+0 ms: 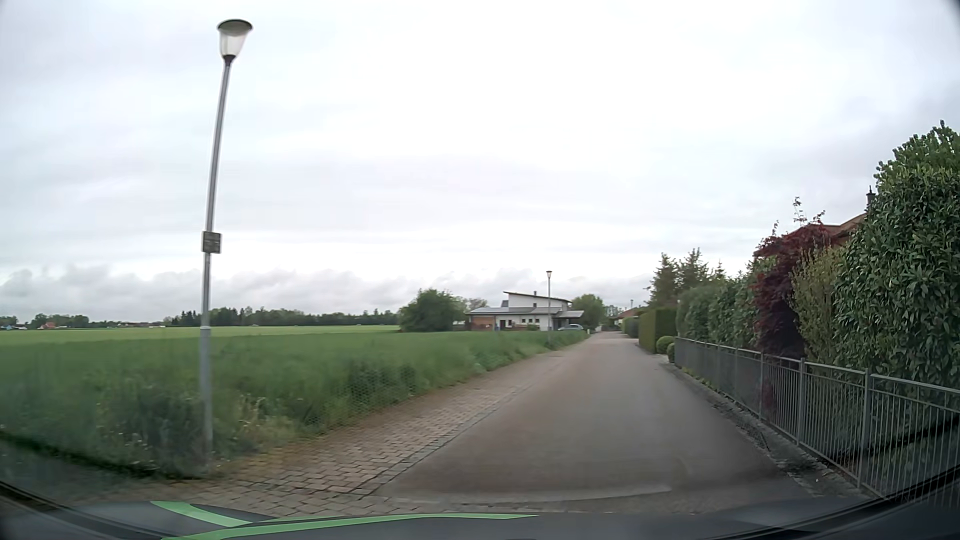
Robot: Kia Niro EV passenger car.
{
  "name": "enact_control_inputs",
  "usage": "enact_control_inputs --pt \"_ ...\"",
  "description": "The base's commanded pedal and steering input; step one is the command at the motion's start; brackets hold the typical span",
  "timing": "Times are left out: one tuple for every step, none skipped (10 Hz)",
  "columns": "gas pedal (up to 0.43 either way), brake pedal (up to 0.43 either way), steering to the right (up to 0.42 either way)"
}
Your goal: Follow the waypoints while adhering to traffic rules and regulations
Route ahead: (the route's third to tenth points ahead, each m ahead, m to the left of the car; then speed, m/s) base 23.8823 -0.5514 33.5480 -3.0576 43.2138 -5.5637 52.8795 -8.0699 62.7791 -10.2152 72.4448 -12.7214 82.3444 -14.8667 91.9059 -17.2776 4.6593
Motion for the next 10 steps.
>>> enact_control_inputs --pt "0.130 0.000 0.320" --pt "0.130 0.000 0.288" --pt "0.138 0.000 0.246" --pt "0.138 0.000 0.205" --pt "0.150 0.000 0.179" --pt "0.150 0.000 0.153" --pt "0.150 0.000 0.128" --pt "0.150 0.000 0.109" --pt "0.157 0.000 0.090" --pt "0.157 0.000 0.072"
